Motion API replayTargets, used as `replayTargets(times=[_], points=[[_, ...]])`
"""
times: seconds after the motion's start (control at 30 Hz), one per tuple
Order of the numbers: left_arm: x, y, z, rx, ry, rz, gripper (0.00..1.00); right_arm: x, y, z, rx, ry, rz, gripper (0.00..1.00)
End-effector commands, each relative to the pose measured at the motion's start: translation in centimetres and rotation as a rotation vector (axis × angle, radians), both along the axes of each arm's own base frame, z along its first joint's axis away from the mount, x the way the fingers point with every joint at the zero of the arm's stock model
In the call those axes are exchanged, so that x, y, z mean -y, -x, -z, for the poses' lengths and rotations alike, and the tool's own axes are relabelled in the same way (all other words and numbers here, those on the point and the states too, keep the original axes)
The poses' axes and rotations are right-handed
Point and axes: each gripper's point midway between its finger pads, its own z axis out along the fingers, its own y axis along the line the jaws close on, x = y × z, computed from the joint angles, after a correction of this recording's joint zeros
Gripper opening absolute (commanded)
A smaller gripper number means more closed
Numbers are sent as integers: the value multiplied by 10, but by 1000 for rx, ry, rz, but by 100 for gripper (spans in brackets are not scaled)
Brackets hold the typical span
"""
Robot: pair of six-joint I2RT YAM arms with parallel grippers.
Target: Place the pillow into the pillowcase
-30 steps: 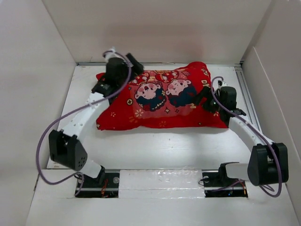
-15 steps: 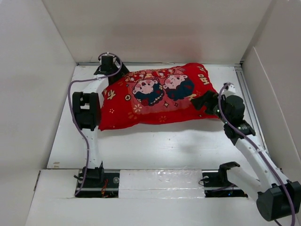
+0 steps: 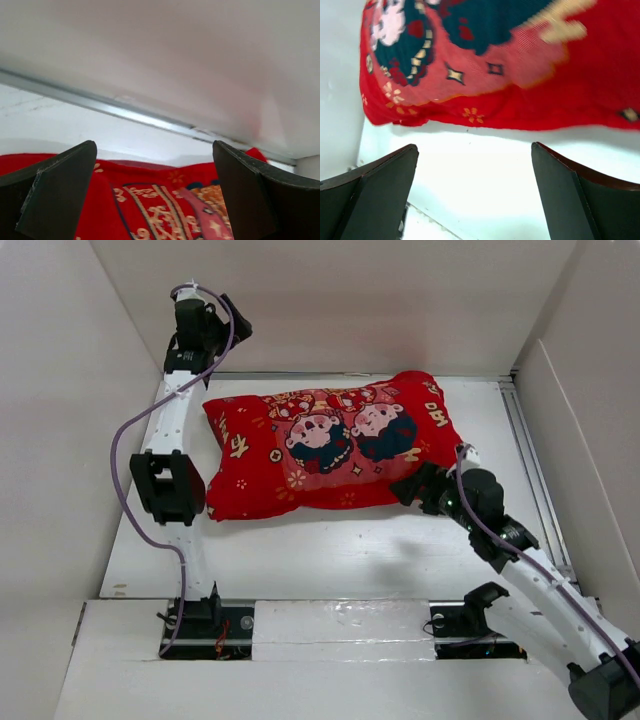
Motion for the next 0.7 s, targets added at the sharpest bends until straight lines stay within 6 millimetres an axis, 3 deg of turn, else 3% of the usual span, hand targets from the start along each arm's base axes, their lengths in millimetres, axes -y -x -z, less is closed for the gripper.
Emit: replayTargets(times=[0.0, 0.07, 0.1, 0.13, 0.17, 0.2, 0.23, 0.27, 0.3, 0.33, 0.37, 0.4, 0.43, 0.47, 0.5, 0.53, 0.57, 0.6, 0.63, 0.67], points=[[-6, -6, 132, -284, -20, 44, 100, 11, -3, 19, -72, -96, 158, 100], [12, -4, 176, -353, 0, 67, 100, 18, -17, 34, -110, -80, 227, 100], [12, -1, 184, -367, 8, 63, 100, 22, -25, 41, -121, -69, 255, 100], [32, 3, 200, -395, 19, 98, 100, 26, -39, 58, -172, -41, 286, 100], [40, 5, 205, -403, 41, 97, 100, 29, -52, 61, -172, -24, 291, 100], [49, 15, 224, -443, 46, 105, 100, 39, -68, 62, -177, -19, 323, 100], [59, 21, 227, -452, 50, 117, 100, 37, -89, 43, -135, -22, 326, 100], [78, 30, 222, -449, 36, 142, 100, 36, -104, 59, -165, 34, 324, 100], [86, 45, 233, -487, 40, 150, 98, 34, -120, 50, -125, 34, 312, 100], [124, 78, 229, -498, 36, 244, 89, 18, -162, 33, -73, 70, 278, 100], [125, 78, 198, -441, 43, 248, 89, 20, -163, 34, -57, 107, 260, 100], [138, 112, 217, -473, 38, 294, 87, 21, -171, 42, -106, 173, 253, 100], [157, 137, 208, -455, 33, 331, 87, 13, -199, 3, -55, 166, 250, 100], [206, 183, 200, -439, 8, 435, 87, 3, -214, 34, -127, 213, 200, 100], [225, 214, 152, -325, 15, 457, 88, -1, -217, 43, -161, 270, 114, 100], [240, 261, 175, -373, -3, 496, 91, -20, -221, 41, -174, 247, 12, 100], [290, 328, 170, -377, 9, 620, 100, -36, -237, 30, -144, 245, -48, 100], [300, 359, 150, -334, 27, 656, 100, -46, -238, 25, -112, 280, -131, 100], [296, 374, 156, -341, -12, 618, 100, -52, -239, 21, -102, 281, -173, 100], [291, 387, 162, -366, -37, 594, 100, -66, -243, 1, -45, 264, -228, 100]])
